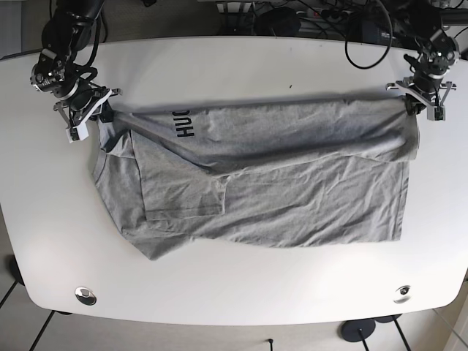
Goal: Fold the T-shirt properly
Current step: 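Pull the grey shirt edge taut with both grippers to straighten it, then grasp the shirt's middle with both grippers and lift it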
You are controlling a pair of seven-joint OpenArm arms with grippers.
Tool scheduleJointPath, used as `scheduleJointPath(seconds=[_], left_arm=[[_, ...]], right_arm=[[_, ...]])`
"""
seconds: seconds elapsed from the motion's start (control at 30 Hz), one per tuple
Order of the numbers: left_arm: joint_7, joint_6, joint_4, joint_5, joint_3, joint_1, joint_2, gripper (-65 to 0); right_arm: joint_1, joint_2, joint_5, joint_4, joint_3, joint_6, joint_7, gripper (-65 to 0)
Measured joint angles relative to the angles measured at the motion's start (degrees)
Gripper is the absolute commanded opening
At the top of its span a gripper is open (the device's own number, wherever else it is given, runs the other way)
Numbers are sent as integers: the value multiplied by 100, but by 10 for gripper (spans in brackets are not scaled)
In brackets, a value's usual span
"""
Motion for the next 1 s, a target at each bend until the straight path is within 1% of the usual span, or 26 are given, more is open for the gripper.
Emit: scheduleJointPath(seconds=[0.03, 0.1, 0.17, 0.27, 0.37, 0.4, 0.43, 0.47, 0.5, 0.53, 0.57, 0.6, 0.63, 0.67, 0.73, 0.77, 0.8, 0.83, 0.93, 1.0], left_arm=[[17, -2, 289, 15, -2, 247, 105, -635], [20, -44, 763, -15, 4, 654, 177, -635], [-15, -42, 903, -98, -24, 940, 162, -635], [7, -63, 892, -76, -398, 1093, 201, -635], [4, -66, 892, -20, -535, 1069, 195, -632], [2, -66, 892, -24, -584, 1060, 192, -626], [4, -66, 898, -22, -586, 1069, 195, -610], [17, -66, 911, -13, -584, 1082, 205, -565], [90, -63, 962, -15, -584, 1078, 210, -499], [289, -61, 1043, -13, -584, 1058, 201, -425], [446, -39, 1134, -17, -584, 1040, 188, -369], [586, -42, 1248, -20, -579, 988, 179, -340], [730, -42, 1394, -15, -538, 905, 184, -339], [828, -37, 1600, 0, -431, 743, 186, -339], [734, -44, 1827, -149, -236, 492, 153, -339], [745, -44, 1840, -92, -162, 358, 146, -339], [855, -42, 1816, 39, -101, 181, 157, -339], [903, -42, 1762, 55, -46, 9, 164, -339], [798, -39, 1534, 22, 282, -472, 136, -339], [804, -44, 1268, 74, 444, -793, 164, -339]], right_arm=[[-166, -26, 59, 138, 157, 35, -48, -631], [-601, 17, 240, 409, 398, 9, -286, -631], [-938, -4, 483, 560, 610, 15, -444, -631], [-1316, 4, 636, 627, 682, 20, -369, -629], [-1482, 2, 708, 651, 682, 33, -348, -628], [-1519, -2, 728, 651, 680, 33, -310, -598], [-1534, -33, 741, 654, 684, 33, -284, -545], [-1550, -70, 743, 691, 704, 33, -271, -472], [-1567, -105, 702, 791, 708, 31, -326, -382], [-1578, -155, 601, 946, 737, 31, -428, -298], [-1585, -227, 525, 1132, 785, 28, -494, -222], [-1598, -306, 522, 1344, 861, 7, -483, -165], [-1598, -343, 527, 1567, 883, 9, -476, -132], [-1593, -345, 555, 1823, 870, 13, -461, -113], [-1349, -348, 557, 1954, 868, 15, -468, -106], [-1182, -348, 487, 1926, 868, 11, -468, -109], [-955, -337, 470, 1823, 868, 11, -466, -109], [-708, -330, 474, 1668, 866, 13, -463, -111], [57, -308, 433, 1117, 833, 11, -463, -111], [577, -125, 2, 658, 494, -20, -481, -111]])
